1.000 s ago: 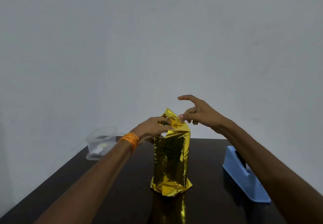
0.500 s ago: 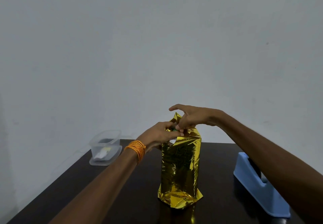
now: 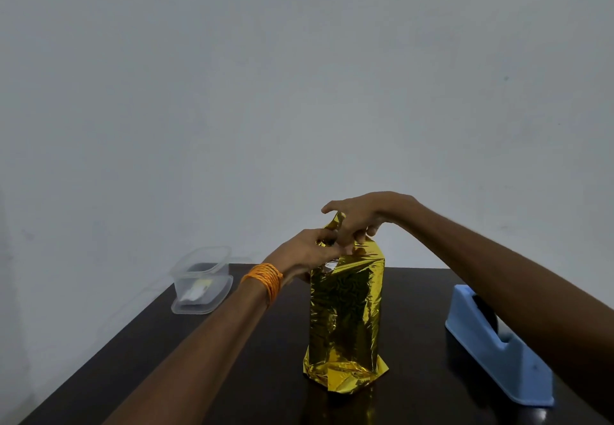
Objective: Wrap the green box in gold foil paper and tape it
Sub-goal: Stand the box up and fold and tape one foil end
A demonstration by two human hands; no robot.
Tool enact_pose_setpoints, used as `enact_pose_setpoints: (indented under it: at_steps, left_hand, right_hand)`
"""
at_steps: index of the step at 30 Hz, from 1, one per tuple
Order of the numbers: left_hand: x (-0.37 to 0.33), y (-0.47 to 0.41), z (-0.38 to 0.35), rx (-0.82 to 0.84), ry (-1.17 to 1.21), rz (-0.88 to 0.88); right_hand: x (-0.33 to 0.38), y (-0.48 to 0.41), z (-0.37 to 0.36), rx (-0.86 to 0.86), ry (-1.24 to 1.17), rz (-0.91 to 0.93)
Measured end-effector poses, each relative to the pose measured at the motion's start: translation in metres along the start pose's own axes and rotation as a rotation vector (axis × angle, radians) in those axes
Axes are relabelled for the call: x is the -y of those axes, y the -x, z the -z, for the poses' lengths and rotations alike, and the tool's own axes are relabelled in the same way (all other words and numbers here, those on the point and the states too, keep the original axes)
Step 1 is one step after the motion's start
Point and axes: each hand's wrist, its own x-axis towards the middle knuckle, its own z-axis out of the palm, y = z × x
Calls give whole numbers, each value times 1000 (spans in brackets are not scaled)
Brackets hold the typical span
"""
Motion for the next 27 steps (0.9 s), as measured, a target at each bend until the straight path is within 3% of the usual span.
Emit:
enact_pose_setpoints:
  at_steps: [5, 19, 27]
  left_hand:
    - [-1, 0, 0, 11, 10, -13]
    - [-2, -3, -2, 20, 9, -11]
    - [5, -11, -1, -1, -8, -11]
  right_hand:
    - [-15, 4, 3, -27, -22, -100]
    - [-60, 6, -38, -427, -412, 33]
    - [-66, 5, -48, -423, -502, 54]
